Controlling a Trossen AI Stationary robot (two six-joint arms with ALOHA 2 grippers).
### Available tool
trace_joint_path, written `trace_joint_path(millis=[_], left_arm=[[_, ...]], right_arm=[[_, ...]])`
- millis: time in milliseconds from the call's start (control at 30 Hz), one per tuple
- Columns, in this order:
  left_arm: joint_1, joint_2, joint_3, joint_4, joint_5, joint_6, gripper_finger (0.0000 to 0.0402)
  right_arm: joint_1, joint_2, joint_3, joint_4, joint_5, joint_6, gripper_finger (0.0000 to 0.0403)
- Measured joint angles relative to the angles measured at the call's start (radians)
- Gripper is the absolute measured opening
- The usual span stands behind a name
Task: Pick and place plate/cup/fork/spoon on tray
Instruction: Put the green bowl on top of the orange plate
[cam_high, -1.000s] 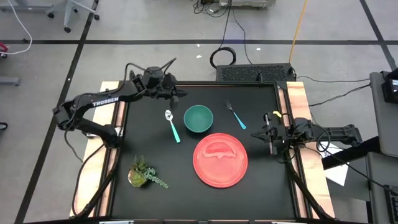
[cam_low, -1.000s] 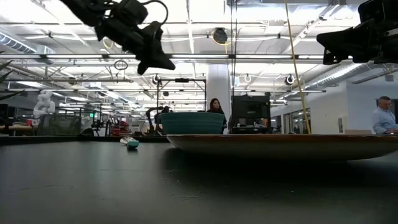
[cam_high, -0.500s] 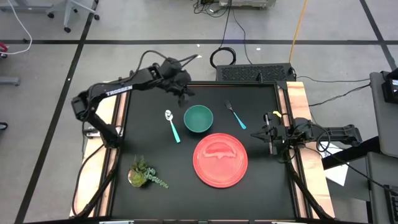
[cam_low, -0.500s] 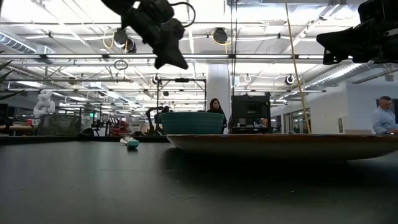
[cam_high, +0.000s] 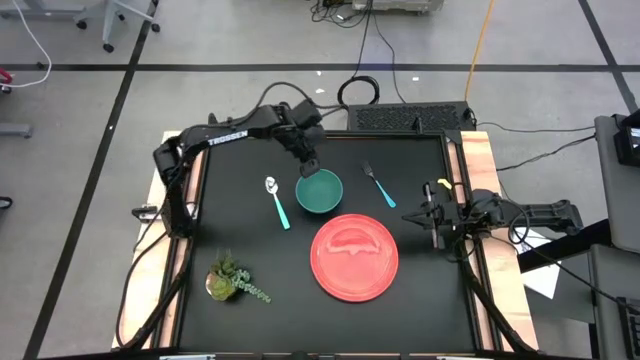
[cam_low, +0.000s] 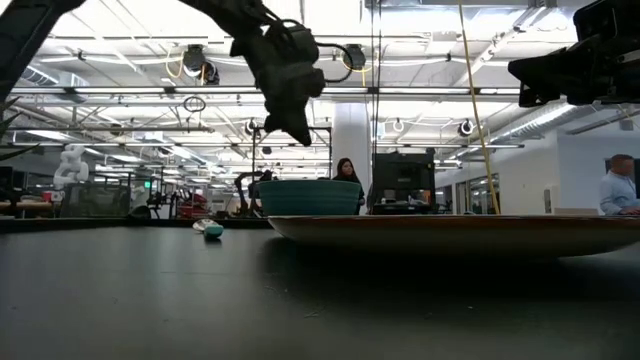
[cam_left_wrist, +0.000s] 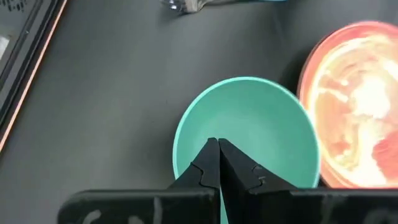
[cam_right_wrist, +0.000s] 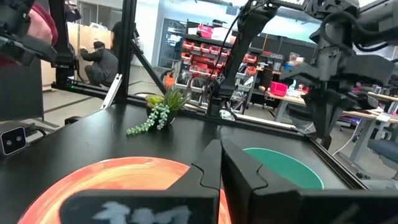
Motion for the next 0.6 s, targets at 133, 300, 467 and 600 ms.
trace_joint_path(millis=[133,300,467,600], left_arm=[[-0.015,0.028,0.021,-0.036,-0.035,0.015,0.0000],[-0.034,0.039,0.024,-0.113,-0.071,0.023,0.0000],[-0.056,0.039,0.019,-0.139,-0.127,0.023,0.0000],[-0.059,0.043,0.019,-0.157,-0.135,0.017,0.0000]], right_arm=[[0.000,0.002,0.000,0.000,0.000,0.000,0.0000],[0.000,0.012,0.000,0.001,0.000,0.000,0.0000],[0.000,0.023,0.000,0.002,0.000,0.000,0.0000],[0.000,0.030,0.000,0.002,0.000,0.000,0.0000]])
